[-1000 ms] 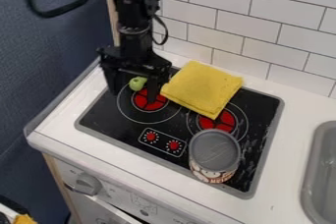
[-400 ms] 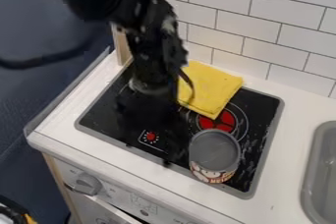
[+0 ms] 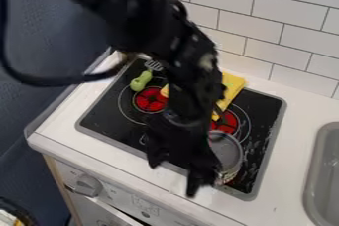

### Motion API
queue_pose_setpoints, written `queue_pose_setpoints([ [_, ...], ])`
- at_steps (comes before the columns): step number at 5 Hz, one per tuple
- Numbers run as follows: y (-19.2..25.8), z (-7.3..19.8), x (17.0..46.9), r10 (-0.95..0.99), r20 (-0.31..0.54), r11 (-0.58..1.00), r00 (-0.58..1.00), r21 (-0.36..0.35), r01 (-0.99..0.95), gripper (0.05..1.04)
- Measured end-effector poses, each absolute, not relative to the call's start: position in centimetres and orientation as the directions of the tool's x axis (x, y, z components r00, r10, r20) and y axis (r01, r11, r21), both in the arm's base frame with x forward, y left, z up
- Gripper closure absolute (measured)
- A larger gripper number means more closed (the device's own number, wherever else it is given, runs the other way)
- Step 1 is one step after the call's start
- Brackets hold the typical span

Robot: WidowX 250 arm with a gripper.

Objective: Move the can to the top right corner of the cooker

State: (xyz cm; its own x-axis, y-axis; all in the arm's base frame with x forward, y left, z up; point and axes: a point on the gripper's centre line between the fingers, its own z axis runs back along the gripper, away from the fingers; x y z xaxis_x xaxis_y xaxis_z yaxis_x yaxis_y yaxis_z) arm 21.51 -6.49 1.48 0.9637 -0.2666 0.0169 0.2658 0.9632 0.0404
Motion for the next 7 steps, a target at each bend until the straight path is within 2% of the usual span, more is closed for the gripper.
queue_pose_setpoints([
  [1,-7.5,-0.1,21.9,-0.323,0.003,0.946,0.946,0.038,0.323,0.084],
  [3,-8.2,-1.3,23.8,-0.345,-0.002,0.937,0.939,0.051,0.345,0.084],
  [4,-8.2,-1.7,24.2,-0.371,-0.011,0.928,0.929,0.037,0.371,0.084],
  [5,-8.2,-1.1,25.5,-0.373,0.024,0.928,0.928,0.018,0.373,0.084],
  [7,-9.0,-1.5,28.1,-0.377,0.034,0.926,0.926,0.020,0.376,0.084],
])
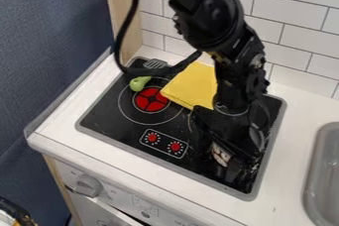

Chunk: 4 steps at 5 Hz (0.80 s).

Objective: Move the can to the top right corner of the cooker

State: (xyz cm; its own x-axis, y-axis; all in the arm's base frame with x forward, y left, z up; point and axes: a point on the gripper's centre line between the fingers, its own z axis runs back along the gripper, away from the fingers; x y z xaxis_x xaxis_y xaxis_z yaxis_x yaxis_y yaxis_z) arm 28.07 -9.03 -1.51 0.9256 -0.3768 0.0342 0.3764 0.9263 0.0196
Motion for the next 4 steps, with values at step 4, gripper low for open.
queue_pose_setpoints([
  [4,-10.2,-1.6,35.6,-0.367,0.065,0.930,0.928,0.019,0.366,0.084],
])
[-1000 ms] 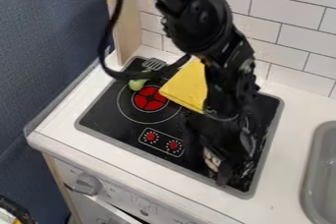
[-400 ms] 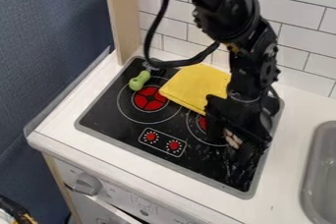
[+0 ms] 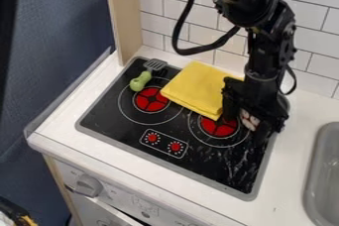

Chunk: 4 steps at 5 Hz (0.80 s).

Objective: Move the can to the top right corner of the cooker

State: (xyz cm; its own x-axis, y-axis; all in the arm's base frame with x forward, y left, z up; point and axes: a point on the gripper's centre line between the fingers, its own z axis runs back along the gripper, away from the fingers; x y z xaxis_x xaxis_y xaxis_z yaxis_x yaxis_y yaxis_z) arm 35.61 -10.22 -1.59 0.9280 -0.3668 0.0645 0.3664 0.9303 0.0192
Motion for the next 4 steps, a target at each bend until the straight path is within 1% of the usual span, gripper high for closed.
queue_pose_setpoints([
  [1,-10.3,-1.5,36.9,-0.372,0.061,0.928,0.926,0.018,0.371,0.084],
  [2,-10.1,-1.0,37.5,-0.366,0.069,0.931,0.928,0.041,0.364,0.084],
  [3,-10.0,-1.2,36.5,-0.376,0.059,0.927,0.925,0.028,0.375,0.084],
  [4,-10.0,1.5,35.8,-0.367,0.121,0.930,0.922,0.025,0.367,0.084],
])
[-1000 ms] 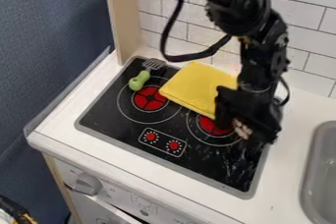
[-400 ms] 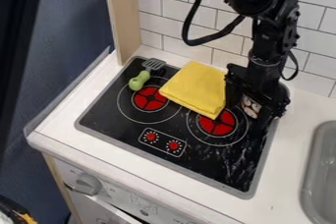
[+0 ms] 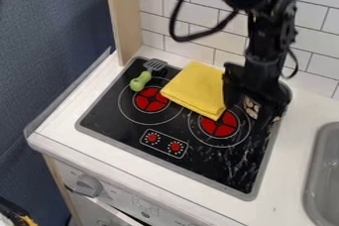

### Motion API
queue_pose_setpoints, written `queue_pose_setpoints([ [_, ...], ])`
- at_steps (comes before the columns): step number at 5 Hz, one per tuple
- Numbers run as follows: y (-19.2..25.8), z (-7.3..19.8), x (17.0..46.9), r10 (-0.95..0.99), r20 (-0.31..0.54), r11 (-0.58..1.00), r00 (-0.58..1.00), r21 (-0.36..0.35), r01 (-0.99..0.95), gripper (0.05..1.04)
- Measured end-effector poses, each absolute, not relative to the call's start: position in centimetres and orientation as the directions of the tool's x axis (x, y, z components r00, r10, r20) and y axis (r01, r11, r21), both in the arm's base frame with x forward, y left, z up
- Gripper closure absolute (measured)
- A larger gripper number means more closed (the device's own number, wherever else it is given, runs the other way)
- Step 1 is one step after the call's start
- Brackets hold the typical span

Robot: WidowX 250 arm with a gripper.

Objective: Move the can to the top right corner of the cooker

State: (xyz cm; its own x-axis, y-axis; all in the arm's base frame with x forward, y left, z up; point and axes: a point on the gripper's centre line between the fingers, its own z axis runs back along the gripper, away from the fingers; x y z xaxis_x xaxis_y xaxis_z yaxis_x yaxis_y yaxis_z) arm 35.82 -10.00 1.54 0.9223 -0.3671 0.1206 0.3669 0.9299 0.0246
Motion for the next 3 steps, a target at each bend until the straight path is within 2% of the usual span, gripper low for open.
queue_pose_setpoints([
  [1,-9.8,4.0,34.6,-0.366,0.163,0.929,0.916,0.011,0.370,0.084],
  [2,-8.9,6.0,34.3,-0.342,0.183,0.939,0.922,0.043,0.340,0.084],
  [3,-8.9,6.1,34.3,-0.336,0.185,0.942,0.923,0.042,0.334,0.084],
])
